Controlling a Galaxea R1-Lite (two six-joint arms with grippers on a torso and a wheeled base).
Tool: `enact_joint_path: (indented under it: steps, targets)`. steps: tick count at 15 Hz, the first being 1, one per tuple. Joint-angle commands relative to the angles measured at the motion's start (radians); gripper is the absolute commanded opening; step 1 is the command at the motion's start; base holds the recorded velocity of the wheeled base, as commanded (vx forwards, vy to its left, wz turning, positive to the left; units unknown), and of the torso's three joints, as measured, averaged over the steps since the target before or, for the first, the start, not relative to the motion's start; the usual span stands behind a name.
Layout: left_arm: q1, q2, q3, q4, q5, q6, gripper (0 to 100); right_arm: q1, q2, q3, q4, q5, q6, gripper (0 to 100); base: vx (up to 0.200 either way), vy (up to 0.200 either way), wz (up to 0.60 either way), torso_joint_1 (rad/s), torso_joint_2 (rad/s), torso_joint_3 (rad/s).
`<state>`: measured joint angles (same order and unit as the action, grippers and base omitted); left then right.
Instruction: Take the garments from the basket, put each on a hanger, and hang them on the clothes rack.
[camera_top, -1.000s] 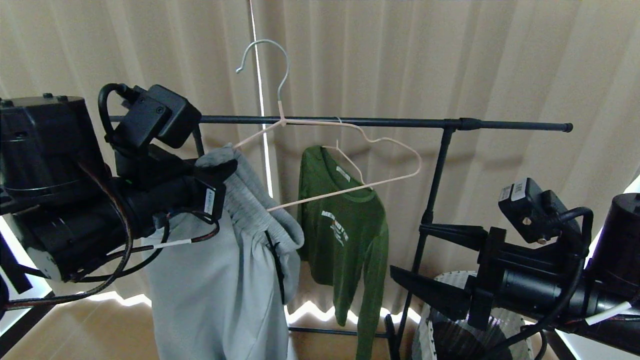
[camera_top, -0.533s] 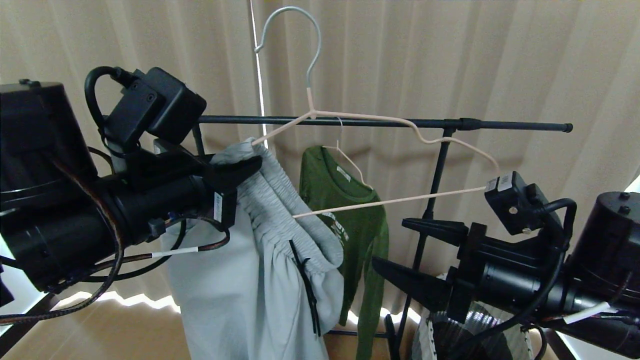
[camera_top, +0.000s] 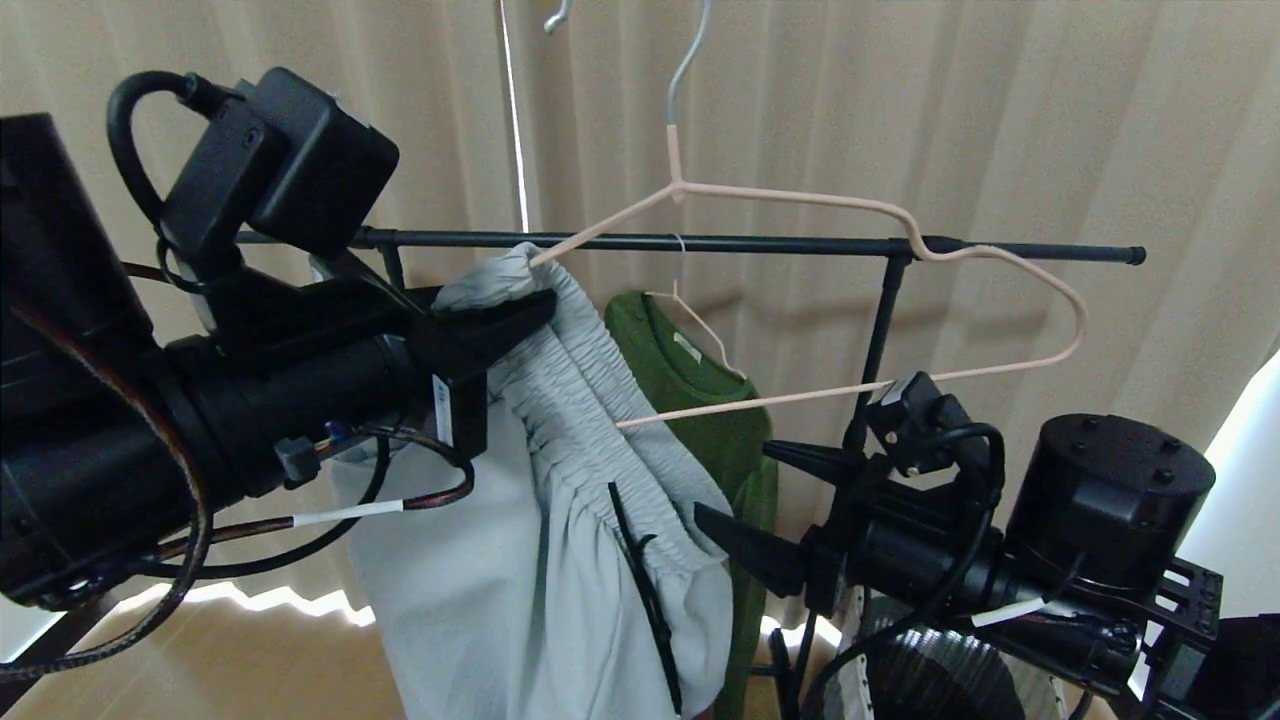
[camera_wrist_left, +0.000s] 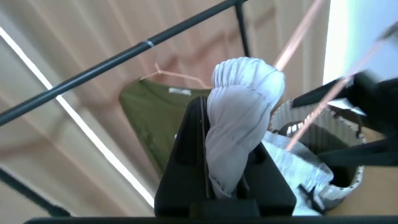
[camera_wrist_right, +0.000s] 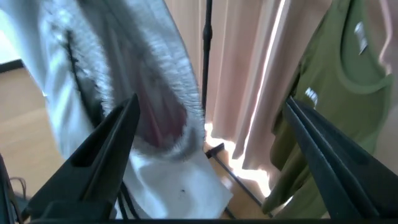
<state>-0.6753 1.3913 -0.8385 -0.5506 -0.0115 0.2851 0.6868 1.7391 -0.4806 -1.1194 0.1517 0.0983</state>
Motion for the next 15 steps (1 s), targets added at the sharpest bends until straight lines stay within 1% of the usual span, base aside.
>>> enact_joint_path:
  steps: [1, 5, 6, 7, 10, 13, 15]
  targets:
    - [-0.023, -0.015, -0.002, 0.000, 0.001, 0.000, 0, 0.000, 0.020, 0.004, 0.000, 0.000, 0.000, 100, 0.000, 0.000, 0.00, 0.000, 0.00, 0.000]
    - [-0.023, -0.017, -0.024, 0.000, -0.001, 0.000, 0, 0.000, 0.019, 0.028, -0.002, 0.000, 0.001, 100, 0.000, 0.000, 0.00, 0.000, 0.00, 0.000]
    - [-0.023, -0.018, -0.025, 0.000, -0.001, 0.000, 0, 0.000, 0.019, 0.031, -0.002, 0.000, 0.001, 0, 0.000, 0.000, 0.00, 0.000, 0.00, 0.000]
    - [-0.023, -0.023, -0.025, 0.000, -0.001, 0.000, 0, 0.000, 0.017, 0.037, -0.002, 0.000, 0.001, 0, 0.000, 0.000, 0.00, 0.000, 0.00, 0.000]
    - [-0.021, -0.038, -0.022, 0.000, -0.061, -0.003, 0, 0.000, 0.014, 0.059, -0.002, 0.000, 0.001, 0, 0.000, 0.000, 0.00, 0.000, 0.00, 0.000]
    - [-0.017, -0.037, -0.021, 0.000, -0.061, -0.003, 0, -0.006, 0.008, 0.060, -0.002, -0.001, 0.001, 0, 0.000, 0.000, 0.00, 0.000, 0.00, 0.000]
    - [0.023, -0.035, -0.016, 0.005, -0.058, 0.002, 0, -0.053, -0.009, 0.073, 0.000, -0.021, -0.003, 0, 0.000, 0.000, 0.00, 0.000, 0.00, 0.000]
